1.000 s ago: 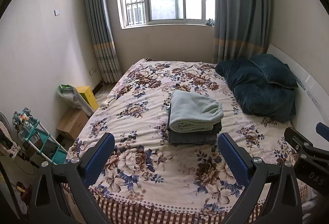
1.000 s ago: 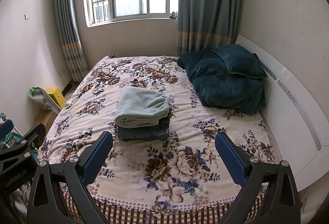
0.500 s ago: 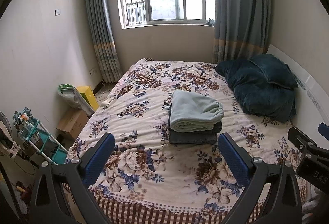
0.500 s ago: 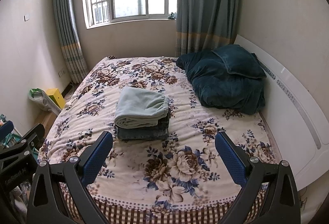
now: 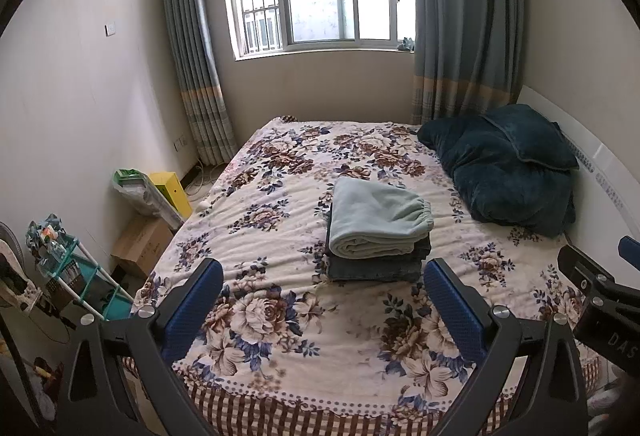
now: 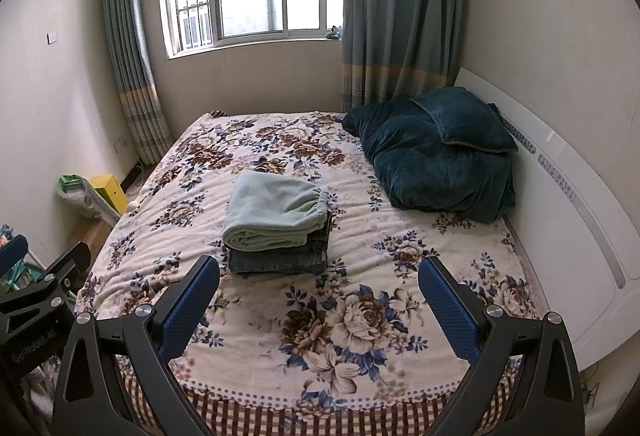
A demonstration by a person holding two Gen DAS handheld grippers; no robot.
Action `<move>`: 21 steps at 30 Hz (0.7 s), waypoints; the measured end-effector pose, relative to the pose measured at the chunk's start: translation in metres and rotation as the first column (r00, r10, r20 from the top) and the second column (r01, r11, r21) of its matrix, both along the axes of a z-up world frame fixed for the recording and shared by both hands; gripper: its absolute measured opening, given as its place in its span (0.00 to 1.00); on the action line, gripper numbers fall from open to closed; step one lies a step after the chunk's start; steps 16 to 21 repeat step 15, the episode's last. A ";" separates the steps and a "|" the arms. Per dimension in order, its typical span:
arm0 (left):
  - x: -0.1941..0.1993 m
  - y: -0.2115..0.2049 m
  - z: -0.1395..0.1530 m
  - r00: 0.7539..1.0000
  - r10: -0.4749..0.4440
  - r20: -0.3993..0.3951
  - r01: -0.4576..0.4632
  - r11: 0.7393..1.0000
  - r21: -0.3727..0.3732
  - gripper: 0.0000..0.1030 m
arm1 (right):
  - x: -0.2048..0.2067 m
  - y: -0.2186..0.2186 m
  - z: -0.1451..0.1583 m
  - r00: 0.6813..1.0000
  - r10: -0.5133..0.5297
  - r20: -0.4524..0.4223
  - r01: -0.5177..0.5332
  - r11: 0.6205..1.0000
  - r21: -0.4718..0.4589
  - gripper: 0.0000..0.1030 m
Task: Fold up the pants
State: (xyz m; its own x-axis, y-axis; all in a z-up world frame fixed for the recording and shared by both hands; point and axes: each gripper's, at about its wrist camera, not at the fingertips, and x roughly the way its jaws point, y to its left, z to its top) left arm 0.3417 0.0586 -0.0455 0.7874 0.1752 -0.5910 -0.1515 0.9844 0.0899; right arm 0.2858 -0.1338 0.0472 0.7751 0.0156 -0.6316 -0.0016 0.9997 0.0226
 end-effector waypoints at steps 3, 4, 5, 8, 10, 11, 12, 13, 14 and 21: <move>0.000 -0.001 0.000 1.000 -0.003 -0.001 0.003 1.000 0.001 1.00 | 0.000 0.000 0.000 1.000 0.003 -0.001 -0.003 1.000 0.001 0.98; 0.001 -0.001 0.001 1.000 -0.003 0.000 0.003 1.000 0.001 1.00 | -0.001 0.000 0.000 1.000 0.002 -0.001 -0.002 1.000 0.001 0.98; 0.001 -0.001 0.001 1.000 -0.004 0.002 0.004 1.000 0.000 1.00 | -0.002 -0.001 0.002 1.000 0.003 -0.001 -0.003 1.000 0.002 0.98; 0.001 -0.001 0.000 1.000 -0.003 0.001 0.003 1.000 0.001 1.00 | -0.003 0.000 0.003 1.000 0.001 0.001 -0.001 1.000 0.000 0.98; 0.001 -0.002 0.000 1.000 -0.004 0.001 0.004 1.000 0.003 1.00 | -0.003 0.000 0.003 1.000 0.001 -0.001 -0.001 1.000 0.003 0.98; 0.000 -0.002 0.000 1.000 -0.003 0.004 0.003 1.000 0.004 1.00 | -0.003 0.000 0.003 1.000 0.000 -0.001 0.000 1.000 0.004 0.98; 0.000 -0.001 0.000 1.000 0.005 0.009 -0.005 1.000 0.009 1.00 | -0.004 0.000 0.003 1.000 -0.001 0.000 0.001 1.000 0.001 0.98; 0.001 -0.001 0.002 1.000 0.008 0.013 -0.008 1.000 0.010 1.00 | -0.003 0.000 0.002 1.000 0.000 0.000 0.000 1.000 0.000 0.98; 0.003 -0.001 0.003 1.000 0.005 0.013 -0.005 1.000 0.004 1.00 | -0.003 0.000 0.003 1.000 0.001 0.000 -0.001 1.000 0.000 0.98; 0.001 -0.002 0.003 1.000 0.004 0.012 -0.004 1.000 0.000 1.00 | -0.004 0.000 0.004 1.000 0.000 0.000 0.000 1.000 -0.001 0.98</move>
